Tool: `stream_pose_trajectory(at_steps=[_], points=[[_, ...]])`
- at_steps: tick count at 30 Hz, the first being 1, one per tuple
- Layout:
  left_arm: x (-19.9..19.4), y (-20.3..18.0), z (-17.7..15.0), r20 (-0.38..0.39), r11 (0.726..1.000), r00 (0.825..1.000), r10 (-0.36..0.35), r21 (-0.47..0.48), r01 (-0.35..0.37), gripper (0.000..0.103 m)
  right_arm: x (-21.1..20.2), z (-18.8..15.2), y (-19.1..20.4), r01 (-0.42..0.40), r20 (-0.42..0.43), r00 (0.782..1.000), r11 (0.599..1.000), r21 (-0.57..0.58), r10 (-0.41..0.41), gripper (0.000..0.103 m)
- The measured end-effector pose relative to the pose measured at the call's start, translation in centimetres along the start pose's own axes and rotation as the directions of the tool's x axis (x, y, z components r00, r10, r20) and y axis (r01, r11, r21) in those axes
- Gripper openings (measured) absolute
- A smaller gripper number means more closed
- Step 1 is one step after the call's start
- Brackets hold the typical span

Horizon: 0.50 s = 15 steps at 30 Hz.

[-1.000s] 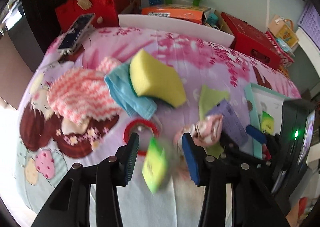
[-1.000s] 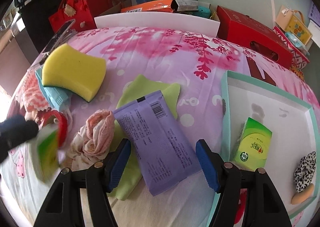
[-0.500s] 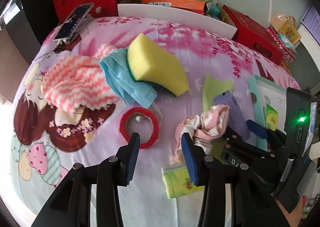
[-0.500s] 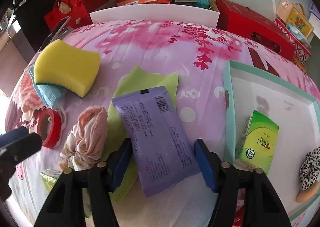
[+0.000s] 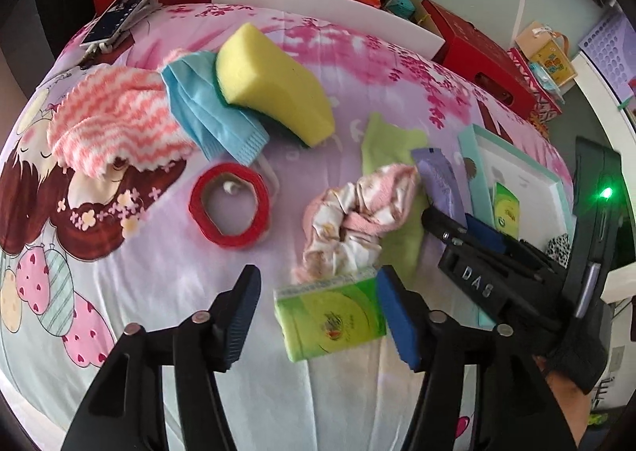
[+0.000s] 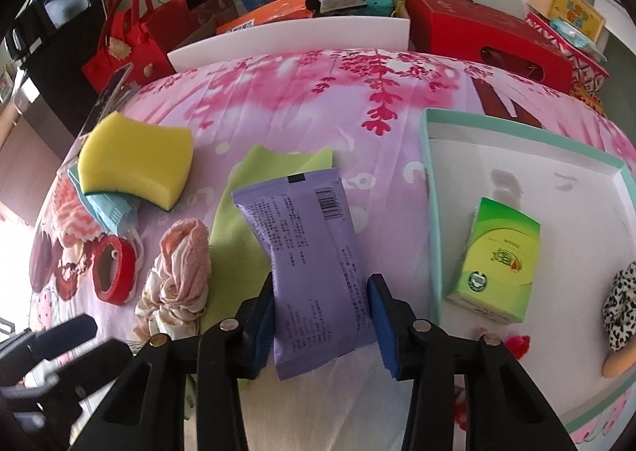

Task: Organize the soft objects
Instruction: 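Grasp the green tissue pack with the left tool while the right tool grasps the purple packet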

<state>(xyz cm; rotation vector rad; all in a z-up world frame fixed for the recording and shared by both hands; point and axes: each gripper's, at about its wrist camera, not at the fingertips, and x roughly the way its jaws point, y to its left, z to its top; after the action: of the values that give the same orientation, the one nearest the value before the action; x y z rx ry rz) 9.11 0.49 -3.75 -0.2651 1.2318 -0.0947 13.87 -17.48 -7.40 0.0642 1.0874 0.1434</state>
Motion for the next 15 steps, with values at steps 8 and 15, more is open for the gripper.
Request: stream_pose_trajectory(at_steps=[8,15], points=[[0.5,-0.2,-1.5,-0.033,1.000,0.999,-0.022,-0.002,0.022,0.063,-1.7,-0.7,-0.6,-0.006,0.032,0.999,1.000,0.017,0.006,0.044],[1.2,-0.7,-2.2,-0.060,0.999,0.998,-0.032,-0.016,0.031,0.066,-2.5,-1.3,-1.0,-0.017,0.044,0.999,0.999,0.035,0.015,0.044]])
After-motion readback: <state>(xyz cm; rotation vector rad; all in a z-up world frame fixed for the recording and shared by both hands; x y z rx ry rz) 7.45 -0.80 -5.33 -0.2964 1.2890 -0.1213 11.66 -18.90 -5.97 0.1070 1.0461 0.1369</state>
